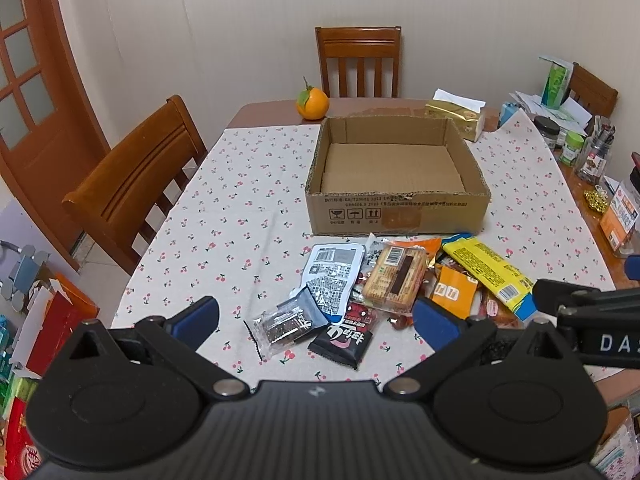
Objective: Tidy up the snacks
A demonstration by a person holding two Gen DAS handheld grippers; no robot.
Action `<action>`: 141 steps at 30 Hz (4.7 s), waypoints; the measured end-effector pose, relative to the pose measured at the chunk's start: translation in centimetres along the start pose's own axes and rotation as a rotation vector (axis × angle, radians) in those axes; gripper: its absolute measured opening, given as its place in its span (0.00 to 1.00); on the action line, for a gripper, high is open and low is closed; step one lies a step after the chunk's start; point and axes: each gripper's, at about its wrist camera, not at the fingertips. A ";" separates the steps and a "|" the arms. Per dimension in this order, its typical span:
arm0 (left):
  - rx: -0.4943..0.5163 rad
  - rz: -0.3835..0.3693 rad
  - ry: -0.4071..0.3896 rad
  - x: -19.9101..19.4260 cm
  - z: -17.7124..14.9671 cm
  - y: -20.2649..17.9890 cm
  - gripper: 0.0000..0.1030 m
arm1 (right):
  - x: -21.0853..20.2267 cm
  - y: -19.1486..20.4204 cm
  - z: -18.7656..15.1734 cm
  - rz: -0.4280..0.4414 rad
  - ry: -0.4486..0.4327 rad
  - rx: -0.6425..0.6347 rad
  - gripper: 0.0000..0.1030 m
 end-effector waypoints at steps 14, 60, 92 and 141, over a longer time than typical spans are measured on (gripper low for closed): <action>0.028 -0.061 -0.010 1.0 0.1 0.4 0.99 | 0.0 0.4 0.1 -0.025 -0.003 -0.001 1.00; 0.461 -0.449 0.117 18.3 -5.4 6.1 0.78 | 8.4 3.3 -1.9 -0.080 0.054 0.099 1.00; 0.165 -0.321 0.171 19.0 -5.5 11.9 0.60 | 15.7 8.7 -0.8 -0.044 0.106 -0.041 1.00; 0.262 -0.328 0.178 18.9 -5.6 10.7 0.44 | 21.5 11.3 -0.9 -0.023 0.127 -0.250 0.59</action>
Point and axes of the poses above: each gripper's, at about its wrist camera, not at the fingertips, and x roughly the way its jaws point, y to its left, z to its top, and after that the axes turned 8 degrees about -y, right-handed
